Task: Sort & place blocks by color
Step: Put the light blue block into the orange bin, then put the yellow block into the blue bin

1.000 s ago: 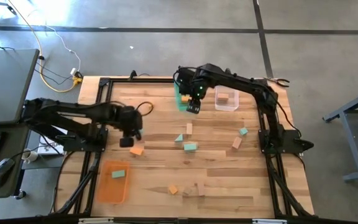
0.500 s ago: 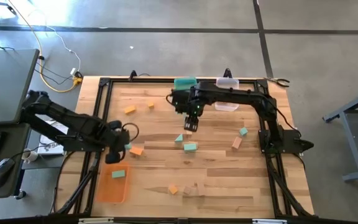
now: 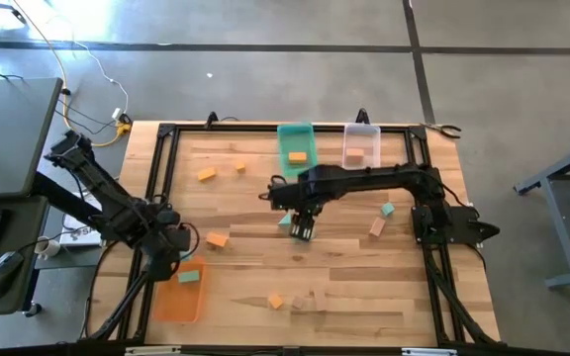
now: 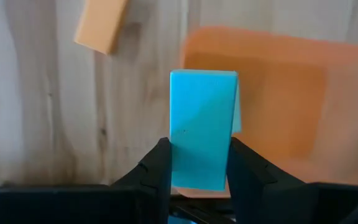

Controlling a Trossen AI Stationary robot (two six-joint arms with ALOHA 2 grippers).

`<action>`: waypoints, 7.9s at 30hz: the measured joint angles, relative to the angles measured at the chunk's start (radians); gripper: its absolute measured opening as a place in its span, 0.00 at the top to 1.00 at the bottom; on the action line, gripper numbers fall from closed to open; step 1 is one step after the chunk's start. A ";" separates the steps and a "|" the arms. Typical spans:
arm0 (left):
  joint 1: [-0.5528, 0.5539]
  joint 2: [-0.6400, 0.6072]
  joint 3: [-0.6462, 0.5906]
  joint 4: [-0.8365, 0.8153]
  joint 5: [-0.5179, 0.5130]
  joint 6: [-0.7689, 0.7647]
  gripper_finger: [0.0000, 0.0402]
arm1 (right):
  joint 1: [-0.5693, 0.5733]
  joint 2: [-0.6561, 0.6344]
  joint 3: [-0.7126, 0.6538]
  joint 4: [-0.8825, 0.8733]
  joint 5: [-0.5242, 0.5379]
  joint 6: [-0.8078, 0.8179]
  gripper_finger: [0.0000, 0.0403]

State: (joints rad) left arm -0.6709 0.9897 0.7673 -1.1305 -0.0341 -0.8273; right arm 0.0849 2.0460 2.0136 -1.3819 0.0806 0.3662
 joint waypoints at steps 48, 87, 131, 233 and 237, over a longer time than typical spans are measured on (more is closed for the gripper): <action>-0.213 0.168 0.000 0.161 -0.016 -0.091 0.45 | 0.114 0.000 0.000 0.331 0.201 -0.021 0.52; -0.008 -0.128 0.000 0.159 -0.340 -0.011 0.46 | -0.444 0.000 0.000 1.107 -0.186 -0.752 0.38; 0.354 -0.139 0.000 0.163 -0.528 -0.036 0.46 | -0.553 0.166 0.012 1.044 -0.552 -0.806 0.38; 0.624 0.610 0.004 0.321 0.079 0.735 0.67 | -0.551 -0.045 0.343 0.361 0.025 -0.914 0.38; 0.624 0.596 0.003 0.323 0.060 0.769 0.75 | -0.547 -0.051 0.341 0.310 0.062 -0.909 0.38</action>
State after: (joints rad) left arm -0.0471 1.5853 0.7704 -0.8075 0.0255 -0.0582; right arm -0.4624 1.9954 2.3550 -1.0724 0.1422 -0.5424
